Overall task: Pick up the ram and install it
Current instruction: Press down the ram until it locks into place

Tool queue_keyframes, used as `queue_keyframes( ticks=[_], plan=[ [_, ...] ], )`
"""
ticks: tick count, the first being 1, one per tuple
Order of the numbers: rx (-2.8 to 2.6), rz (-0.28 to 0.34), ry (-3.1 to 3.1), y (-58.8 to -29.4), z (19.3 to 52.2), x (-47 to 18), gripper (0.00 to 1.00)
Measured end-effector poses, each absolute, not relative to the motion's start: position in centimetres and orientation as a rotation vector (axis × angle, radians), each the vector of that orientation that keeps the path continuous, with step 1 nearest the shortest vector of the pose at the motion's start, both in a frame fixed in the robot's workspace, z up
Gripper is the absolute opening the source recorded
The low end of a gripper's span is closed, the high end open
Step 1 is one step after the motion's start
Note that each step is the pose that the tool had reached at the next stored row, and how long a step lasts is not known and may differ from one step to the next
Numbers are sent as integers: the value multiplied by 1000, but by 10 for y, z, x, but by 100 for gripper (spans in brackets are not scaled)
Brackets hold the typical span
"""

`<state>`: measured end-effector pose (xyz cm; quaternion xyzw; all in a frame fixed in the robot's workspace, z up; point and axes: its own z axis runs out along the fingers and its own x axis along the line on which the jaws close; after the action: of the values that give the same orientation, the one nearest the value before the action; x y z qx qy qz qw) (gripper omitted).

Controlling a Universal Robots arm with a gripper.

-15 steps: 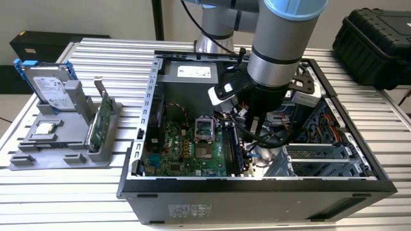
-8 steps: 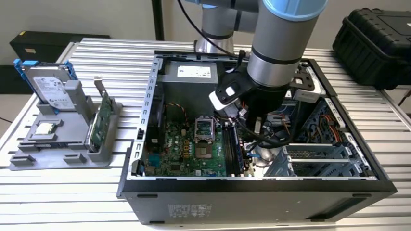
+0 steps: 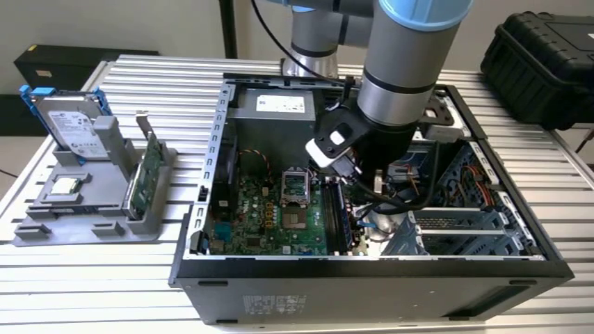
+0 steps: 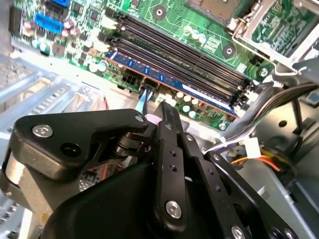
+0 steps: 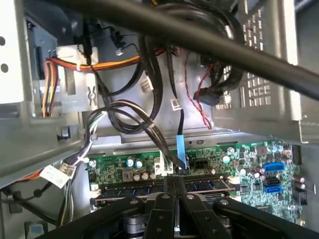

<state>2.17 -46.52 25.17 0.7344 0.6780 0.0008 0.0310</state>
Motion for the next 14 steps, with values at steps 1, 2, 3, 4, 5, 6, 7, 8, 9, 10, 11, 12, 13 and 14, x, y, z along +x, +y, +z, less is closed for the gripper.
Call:
queue_keyframes(
  ticks=[1,2,3,4,5,6,7,8,9,10,11,12,13,14],
  plan=[
    [2244,3,2109,-465,252,22,0],
    [2224,4,2130,-465,252,22,0],
    [2205,5,2150,-465,252,22,0],
    [2185,6,2170,-465,252,22,0],
    [2165,6,2190,-465,252,22,0],
    [2147,7,2208,-465,252,22,0],
    [2134,7,2220,-465,252,21,0],
    [2132,7,2221,-465,252,21,0],
    [2132,7,2221,-465,252,21,0],
    [2132,7,2222,-465,252,21,0],
    [2132,6,2221,-465,252,20,0],
    [2133,7,2220,-465,252,20,0],
    [2135,7,2218,-465,252,19,0],
    [2138,6,2215,-465,251,18,0]
  ],
)
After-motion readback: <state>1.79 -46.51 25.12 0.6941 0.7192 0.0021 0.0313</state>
